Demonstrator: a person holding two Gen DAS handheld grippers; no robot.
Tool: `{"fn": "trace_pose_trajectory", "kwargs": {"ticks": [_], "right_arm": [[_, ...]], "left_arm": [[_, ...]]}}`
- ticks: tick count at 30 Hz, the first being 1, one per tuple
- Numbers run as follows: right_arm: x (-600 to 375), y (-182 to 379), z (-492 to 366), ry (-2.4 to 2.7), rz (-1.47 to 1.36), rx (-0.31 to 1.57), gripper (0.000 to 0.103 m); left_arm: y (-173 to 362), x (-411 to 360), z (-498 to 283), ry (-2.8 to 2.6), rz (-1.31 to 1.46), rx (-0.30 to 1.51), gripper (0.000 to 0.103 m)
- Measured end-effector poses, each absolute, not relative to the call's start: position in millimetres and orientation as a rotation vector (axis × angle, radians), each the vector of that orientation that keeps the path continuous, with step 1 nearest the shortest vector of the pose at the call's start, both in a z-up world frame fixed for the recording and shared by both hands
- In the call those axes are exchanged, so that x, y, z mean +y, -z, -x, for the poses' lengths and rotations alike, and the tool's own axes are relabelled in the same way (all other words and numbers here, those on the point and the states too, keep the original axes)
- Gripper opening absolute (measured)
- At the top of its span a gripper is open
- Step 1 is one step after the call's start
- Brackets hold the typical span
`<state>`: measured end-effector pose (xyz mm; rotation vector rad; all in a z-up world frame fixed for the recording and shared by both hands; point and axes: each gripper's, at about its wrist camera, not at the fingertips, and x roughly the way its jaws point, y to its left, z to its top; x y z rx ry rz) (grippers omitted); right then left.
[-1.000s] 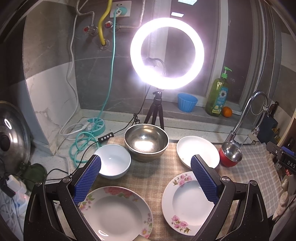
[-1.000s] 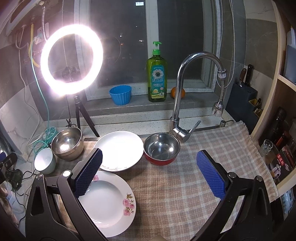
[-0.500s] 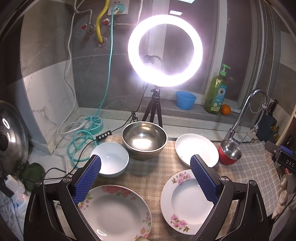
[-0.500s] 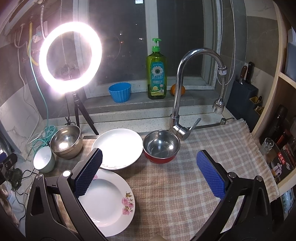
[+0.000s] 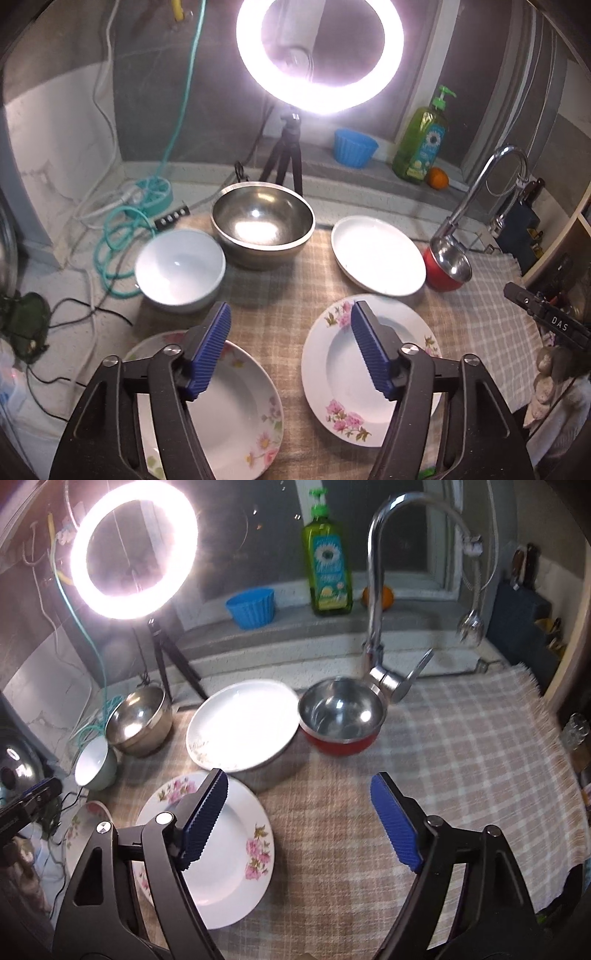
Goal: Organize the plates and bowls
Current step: 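Lower both grippers onto the rim of the small pink-flower plate and close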
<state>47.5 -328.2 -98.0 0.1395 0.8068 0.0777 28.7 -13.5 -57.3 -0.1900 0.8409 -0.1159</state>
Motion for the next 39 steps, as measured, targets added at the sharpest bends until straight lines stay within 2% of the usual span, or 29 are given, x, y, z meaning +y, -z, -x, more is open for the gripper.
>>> {"fn": "trace_pose_trajectory", "kwargs": {"ticks": [1,4,8,11,15,17,22,34,39], "right_arm": [[-330.0,104.3,-49.3,-0.094,-0.157,0.830,0.075],[-334.2,124.7,-55.4,-0.135,-0.202,0.901,0.064],[-337.1,148.7,-63.3,-0.206,-0.268,0.986,0.060],[-338.9,162.0,-67.3,-0.248,-0.318,1.040,0.060],[-336.6,177.2,-73.2,-0.275,-0.349,1.088,0.051],[-335.9,185.4,-76.1,-0.287,-0.375,1.114,0.049],[-329.5,197.1,-79.2,-0.317,-0.397,1.157,0.041],[-324.5,210.2,-87.0,-0.347,-0.438,1.205,0.033],[-319.4,214.5,-90.8,-0.361,-0.445,1.218,0.028]], "left_arm": [[63.0,-13.9,-31.5,0.135,0.205,0.867,0.055],[79.3,-16.8,-41.1,0.173,0.237,0.931,0.054],[99.6,-23.0,-51.3,0.224,0.264,1.010,0.042],[111.2,-23.9,-57.0,0.236,0.289,1.056,0.041],[125.5,-23.2,-64.9,0.246,0.317,1.108,0.038],[131.1,-23.6,-68.4,0.249,0.325,1.136,0.034],[138.3,-29.1,-73.7,0.260,0.311,1.164,0.032],[154.6,-34.2,-91.5,0.268,0.308,1.223,0.028],[163.2,-32.5,-93.8,0.267,0.324,1.256,0.022]]}}
